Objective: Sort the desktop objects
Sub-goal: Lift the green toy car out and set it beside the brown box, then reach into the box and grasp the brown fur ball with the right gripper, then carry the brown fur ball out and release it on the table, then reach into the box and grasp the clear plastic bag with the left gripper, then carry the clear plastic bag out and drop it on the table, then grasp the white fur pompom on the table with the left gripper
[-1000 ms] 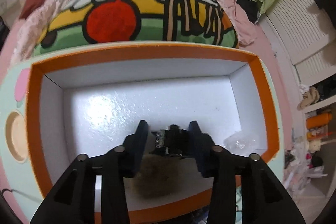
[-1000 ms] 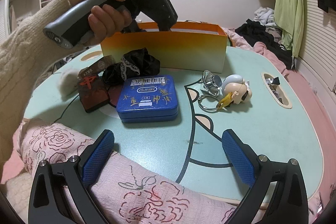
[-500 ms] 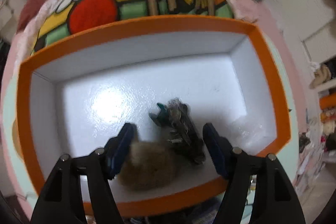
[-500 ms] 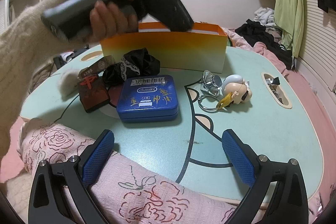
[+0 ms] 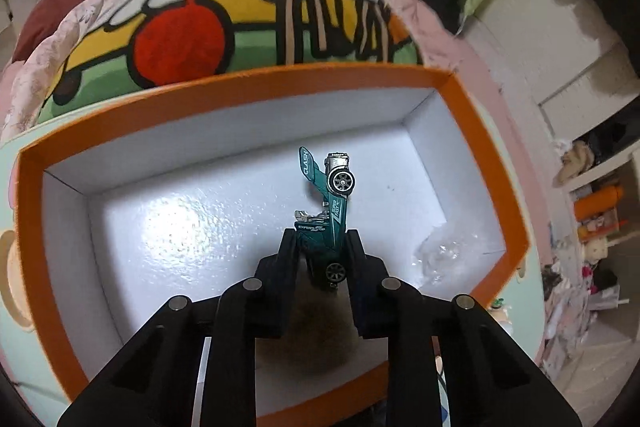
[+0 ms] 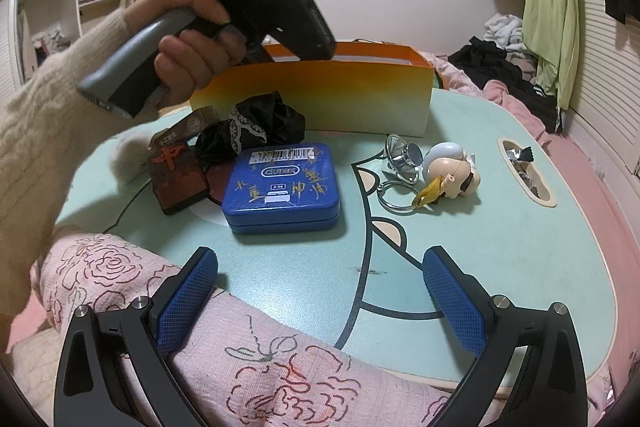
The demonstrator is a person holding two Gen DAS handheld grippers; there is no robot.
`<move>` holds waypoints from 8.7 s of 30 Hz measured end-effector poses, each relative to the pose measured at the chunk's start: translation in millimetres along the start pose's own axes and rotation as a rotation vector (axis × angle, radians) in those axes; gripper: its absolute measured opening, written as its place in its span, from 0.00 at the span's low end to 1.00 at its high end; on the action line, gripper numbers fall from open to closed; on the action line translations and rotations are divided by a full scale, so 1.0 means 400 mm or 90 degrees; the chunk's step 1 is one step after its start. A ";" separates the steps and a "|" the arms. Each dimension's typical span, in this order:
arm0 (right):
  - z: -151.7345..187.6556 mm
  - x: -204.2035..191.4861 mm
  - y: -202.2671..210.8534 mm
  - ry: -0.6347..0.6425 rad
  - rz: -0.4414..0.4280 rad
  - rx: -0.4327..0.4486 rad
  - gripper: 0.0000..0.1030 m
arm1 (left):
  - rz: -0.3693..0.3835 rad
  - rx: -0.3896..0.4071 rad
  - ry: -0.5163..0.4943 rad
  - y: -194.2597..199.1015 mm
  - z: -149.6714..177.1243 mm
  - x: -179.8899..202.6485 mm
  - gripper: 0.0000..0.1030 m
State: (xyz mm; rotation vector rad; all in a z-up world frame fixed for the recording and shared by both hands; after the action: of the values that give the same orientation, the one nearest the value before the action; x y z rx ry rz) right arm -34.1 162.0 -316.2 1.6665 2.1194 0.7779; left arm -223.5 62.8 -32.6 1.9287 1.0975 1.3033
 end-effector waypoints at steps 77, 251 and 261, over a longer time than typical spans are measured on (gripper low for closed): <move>-0.387 -0.038 -0.224 -0.027 0.108 -0.098 0.99 | -0.173 0.313 -0.180 0.240 0.527 -0.076 0.91; 0.011 0.024 0.028 0.000 0.012 0.003 1.00 | -0.194 0.320 -0.166 0.157 0.419 -0.143 0.99; 0.011 0.025 0.029 0.000 0.012 0.003 1.00 | -0.193 0.321 -0.167 0.155 0.419 -0.143 0.99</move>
State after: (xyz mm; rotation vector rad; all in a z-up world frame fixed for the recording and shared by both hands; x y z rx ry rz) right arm -25.3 174.4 -312.2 1.6918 2.1098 0.7779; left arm -59.1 -18.7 -71.9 2.0911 1.6097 0.6255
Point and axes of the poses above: each gripper's, at about its wrist camera, not at the fingertips, and y roughly against the way its jaws point, x to its right, z to its underside, the point moved 6 cm from there along -y, roughly the way its jaws point, and after that the axes turned 12 degrees about z, right-handed, at the moved point
